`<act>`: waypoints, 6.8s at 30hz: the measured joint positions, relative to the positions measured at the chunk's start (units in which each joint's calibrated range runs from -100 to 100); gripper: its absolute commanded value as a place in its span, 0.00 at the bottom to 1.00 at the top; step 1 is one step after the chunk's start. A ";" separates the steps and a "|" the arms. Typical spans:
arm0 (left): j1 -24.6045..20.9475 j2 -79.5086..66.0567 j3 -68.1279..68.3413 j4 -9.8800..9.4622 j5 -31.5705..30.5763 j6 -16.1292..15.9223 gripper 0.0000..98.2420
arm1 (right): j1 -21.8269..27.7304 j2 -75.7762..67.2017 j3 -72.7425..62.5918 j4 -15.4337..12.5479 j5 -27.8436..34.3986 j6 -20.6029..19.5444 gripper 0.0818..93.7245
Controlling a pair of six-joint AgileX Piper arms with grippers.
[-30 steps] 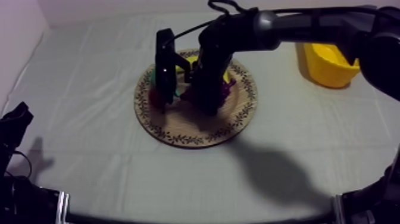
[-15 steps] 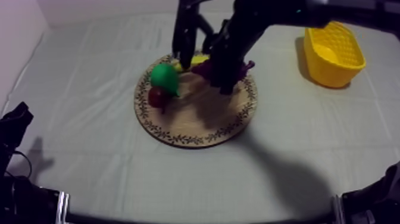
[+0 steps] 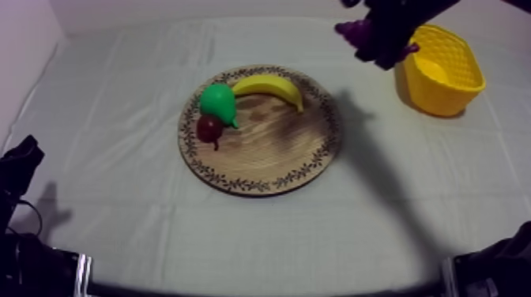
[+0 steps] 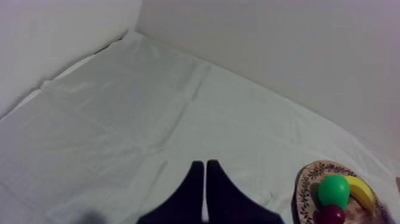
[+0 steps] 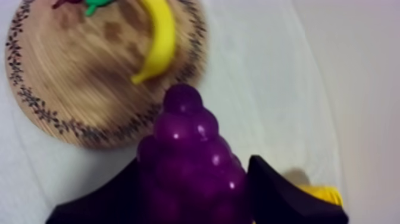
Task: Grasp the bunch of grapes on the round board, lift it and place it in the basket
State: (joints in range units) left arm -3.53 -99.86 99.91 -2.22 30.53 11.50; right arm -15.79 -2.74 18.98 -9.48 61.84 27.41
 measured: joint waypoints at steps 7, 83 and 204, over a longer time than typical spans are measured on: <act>0.00 0.00 0.00 0.00 0.00 0.00 0.00 | 6.41 -6.59 0.58 -0.86 2.86 -0.28 0.44; 0.00 0.00 0.00 0.00 0.00 0.00 0.00 | 20.70 31.20 -18.82 9.48 -11.96 -25.18 0.52; 0.00 0.00 0.00 0.00 0.00 0.03 0.00 | 16.02 -92.86 80.73 2.26 -35.12 -19.06 0.00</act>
State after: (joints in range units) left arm -3.53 -99.86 99.91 -2.22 30.53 11.52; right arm 0.23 -95.60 99.71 -7.22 26.72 8.35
